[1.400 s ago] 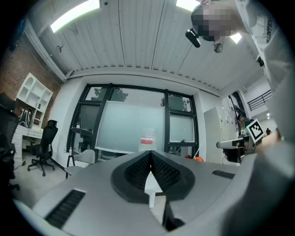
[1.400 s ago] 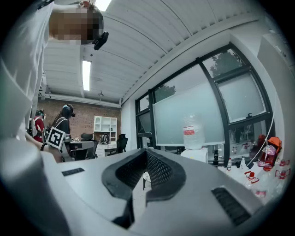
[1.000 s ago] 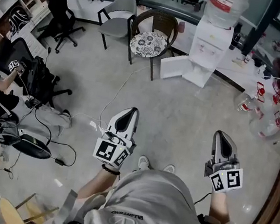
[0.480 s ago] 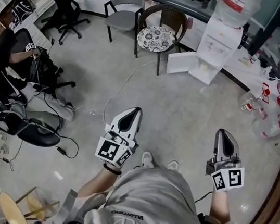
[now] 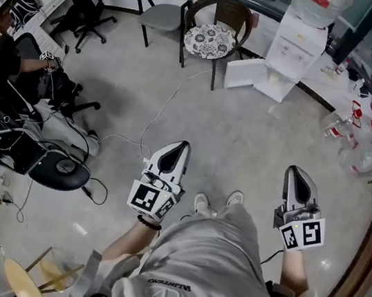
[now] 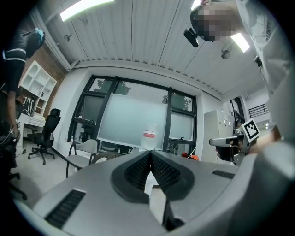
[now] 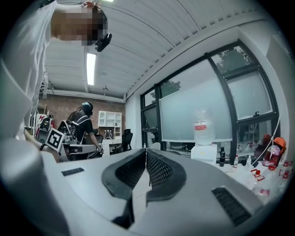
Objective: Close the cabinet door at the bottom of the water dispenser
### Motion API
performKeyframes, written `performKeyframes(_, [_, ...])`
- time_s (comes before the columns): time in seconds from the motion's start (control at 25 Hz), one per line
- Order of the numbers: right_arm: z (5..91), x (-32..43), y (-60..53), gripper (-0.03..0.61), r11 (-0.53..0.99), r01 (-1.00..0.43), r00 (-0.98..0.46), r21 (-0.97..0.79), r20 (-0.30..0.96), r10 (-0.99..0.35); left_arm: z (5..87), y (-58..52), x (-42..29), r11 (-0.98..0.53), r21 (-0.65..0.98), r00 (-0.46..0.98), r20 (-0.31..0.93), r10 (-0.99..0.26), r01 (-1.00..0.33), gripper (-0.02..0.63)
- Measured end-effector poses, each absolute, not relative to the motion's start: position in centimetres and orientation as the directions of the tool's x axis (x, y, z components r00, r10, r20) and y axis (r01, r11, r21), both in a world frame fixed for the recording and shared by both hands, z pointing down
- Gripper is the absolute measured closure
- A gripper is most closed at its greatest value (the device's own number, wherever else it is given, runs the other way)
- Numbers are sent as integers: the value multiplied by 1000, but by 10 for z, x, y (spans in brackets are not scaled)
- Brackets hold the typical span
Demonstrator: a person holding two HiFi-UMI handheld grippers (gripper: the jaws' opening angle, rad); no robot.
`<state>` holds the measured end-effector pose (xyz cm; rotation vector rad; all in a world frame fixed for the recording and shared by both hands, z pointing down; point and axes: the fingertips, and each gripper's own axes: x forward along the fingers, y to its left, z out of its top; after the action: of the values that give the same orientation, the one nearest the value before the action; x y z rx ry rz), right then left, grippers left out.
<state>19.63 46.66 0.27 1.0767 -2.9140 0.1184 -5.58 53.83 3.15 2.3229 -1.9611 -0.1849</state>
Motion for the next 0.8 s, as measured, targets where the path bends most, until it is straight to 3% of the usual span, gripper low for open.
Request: performKeyframes(0.8, [3,187,422,561,768,-636,-772,-80,49,-634,31,502,-54,-162,158,161,-21,-987,-974,611])
